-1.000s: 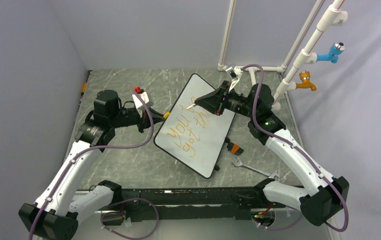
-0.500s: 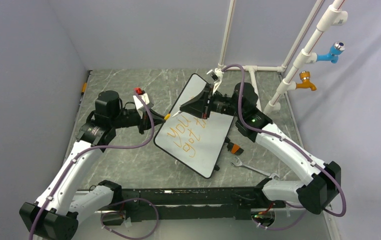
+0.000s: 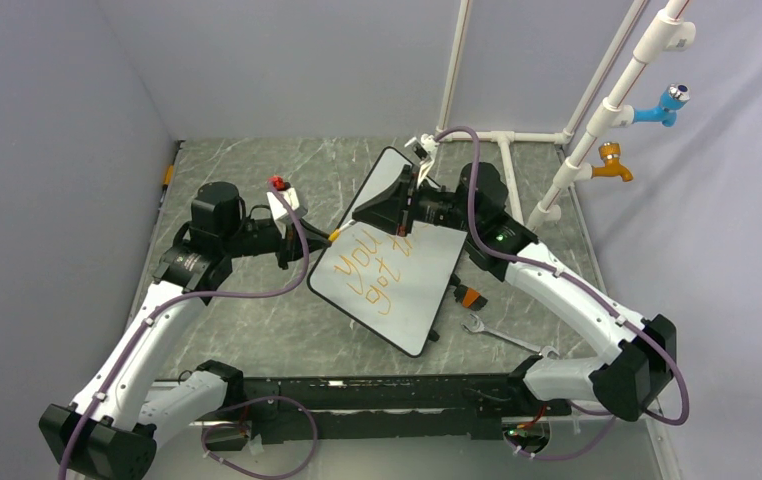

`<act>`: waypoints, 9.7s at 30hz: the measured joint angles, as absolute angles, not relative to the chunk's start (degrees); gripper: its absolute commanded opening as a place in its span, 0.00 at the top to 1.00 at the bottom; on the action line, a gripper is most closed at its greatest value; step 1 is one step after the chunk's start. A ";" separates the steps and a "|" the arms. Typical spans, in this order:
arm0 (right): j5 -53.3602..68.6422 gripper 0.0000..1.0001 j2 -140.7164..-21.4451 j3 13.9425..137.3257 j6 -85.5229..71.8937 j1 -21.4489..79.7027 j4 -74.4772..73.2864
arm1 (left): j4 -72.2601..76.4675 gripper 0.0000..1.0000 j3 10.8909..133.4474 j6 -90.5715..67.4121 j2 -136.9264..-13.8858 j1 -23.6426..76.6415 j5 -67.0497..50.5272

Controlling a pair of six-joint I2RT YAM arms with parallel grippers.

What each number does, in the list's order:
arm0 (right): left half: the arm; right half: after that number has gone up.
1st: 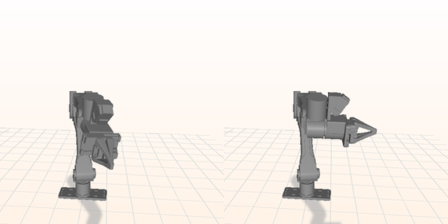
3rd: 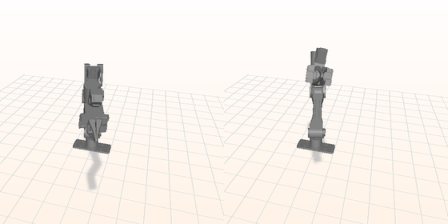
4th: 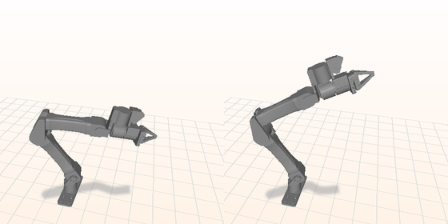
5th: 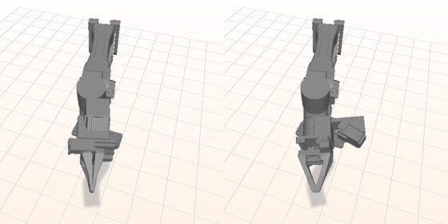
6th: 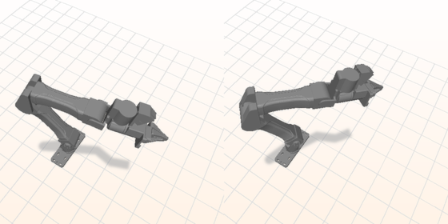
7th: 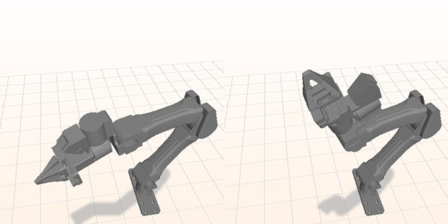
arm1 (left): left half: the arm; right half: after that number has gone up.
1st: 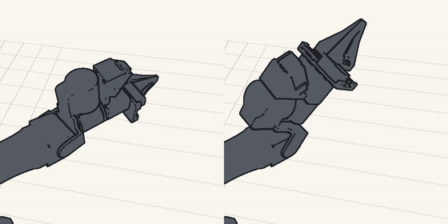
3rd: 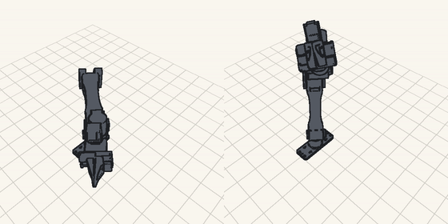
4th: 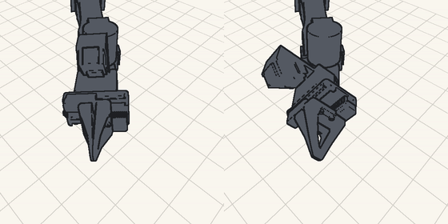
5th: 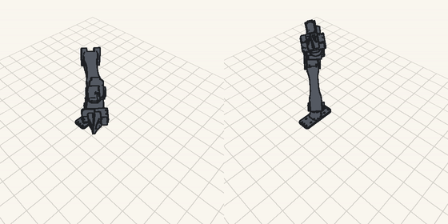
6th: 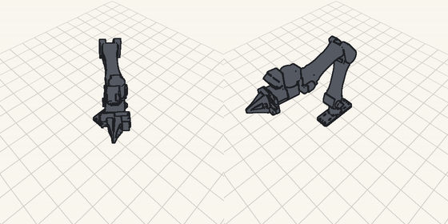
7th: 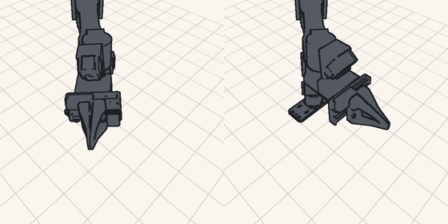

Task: Write a sentence on the whiteboard
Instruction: Insert the whiteboard marker without the cap into the pen cap, then pass from the right arm to the left, then put down the whiteboard marker at the center of the board.

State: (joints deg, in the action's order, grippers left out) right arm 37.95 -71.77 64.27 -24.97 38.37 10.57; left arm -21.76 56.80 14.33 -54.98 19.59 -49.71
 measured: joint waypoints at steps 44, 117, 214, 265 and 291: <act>34.41 1.00 -72.62 64.16 -22.83 40.29 9.76 | -21.37 1.00 55.48 14.26 -52.66 19.59 -48.12; 12.47 1.00 -94.83 89.76 -26.13 52.58 -12.23 | -22.15 1.00 48.49 10.63 -45.91 14.24 -34.79; 22.52 0.45 -93.25 97.01 -24.43 50.83 -14.96 | -12.19 1.00 48.03 9.34 -43.62 13.41 -41.93; 2.02 0.00 -81.82 83.72 -18.02 51.03 -17.19 | -19.57 1.00 16.01 -38.70 -35.11 18.98 1.32; 1.30 0.00 -79.26 79.99 -17.89 49.67 -16.67 | -18.44 0.19 14.00 -40.12 -35.94 20.10 7.49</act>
State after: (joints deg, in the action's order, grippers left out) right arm 1.30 -79.26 79.99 -17.89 49.67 -16.67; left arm -18.44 14.00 -40.12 -35.94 20.10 7.49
